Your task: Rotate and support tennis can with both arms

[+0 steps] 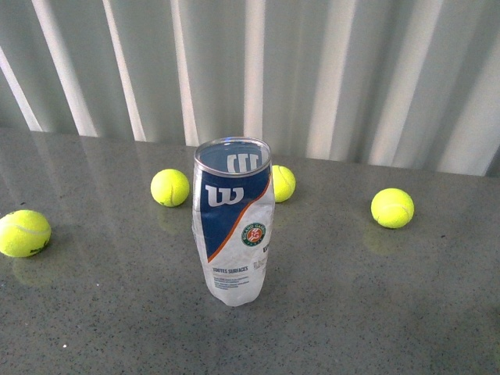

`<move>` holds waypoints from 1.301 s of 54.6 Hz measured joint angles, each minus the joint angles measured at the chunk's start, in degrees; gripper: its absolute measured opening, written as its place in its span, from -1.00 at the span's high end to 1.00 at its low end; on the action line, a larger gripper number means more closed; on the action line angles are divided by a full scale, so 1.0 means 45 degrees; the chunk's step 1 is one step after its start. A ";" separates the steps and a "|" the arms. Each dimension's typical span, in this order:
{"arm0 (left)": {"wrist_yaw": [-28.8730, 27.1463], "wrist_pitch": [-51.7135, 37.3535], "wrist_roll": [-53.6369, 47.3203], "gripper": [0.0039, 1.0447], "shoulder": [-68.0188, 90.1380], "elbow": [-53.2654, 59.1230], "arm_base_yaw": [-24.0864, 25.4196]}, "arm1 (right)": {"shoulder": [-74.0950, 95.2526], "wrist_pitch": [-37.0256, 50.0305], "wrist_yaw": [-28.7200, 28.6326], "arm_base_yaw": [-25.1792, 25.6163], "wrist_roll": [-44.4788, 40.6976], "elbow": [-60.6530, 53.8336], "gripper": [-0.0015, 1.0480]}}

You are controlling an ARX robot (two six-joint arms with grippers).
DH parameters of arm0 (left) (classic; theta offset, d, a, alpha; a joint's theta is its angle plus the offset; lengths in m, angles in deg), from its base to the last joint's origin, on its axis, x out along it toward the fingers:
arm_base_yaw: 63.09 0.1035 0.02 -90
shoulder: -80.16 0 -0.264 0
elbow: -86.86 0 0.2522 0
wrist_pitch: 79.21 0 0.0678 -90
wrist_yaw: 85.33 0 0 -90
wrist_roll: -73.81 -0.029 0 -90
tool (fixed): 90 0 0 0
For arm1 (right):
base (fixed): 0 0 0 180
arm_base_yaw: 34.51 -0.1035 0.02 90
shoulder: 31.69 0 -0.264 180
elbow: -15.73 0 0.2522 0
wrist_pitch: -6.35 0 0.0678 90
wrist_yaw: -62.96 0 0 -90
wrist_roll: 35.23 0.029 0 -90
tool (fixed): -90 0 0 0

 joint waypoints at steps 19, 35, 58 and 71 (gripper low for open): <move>-0.0199 0.1292 0.0005 0.93 -0.2225 0.0942 -0.0520 | 0.0000 0.0000 0.0000 0.0000 0.0000 0.0000 -0.86; -0.0223 0.2093 0.0034 0.93 -0.3881 0.1447 -0.0520 | 0.0000 0.0000 -0.0005 -0.0005 0.0000 0.0000 -0.86; -0.0223 0.4765 0.0034 0.94 -0.6625 0.1447 -0.0520 | 0.0000 0.0000 -0.0005 0.0000 0.0000 0.0000 -0.86; -0.0223 0.5591 0.0034 0.94 -0.7460 0.1447 -0.0520 | 0.0000 0.0000 -0.0005 0.0000 0.0000 -0.0005 -0.86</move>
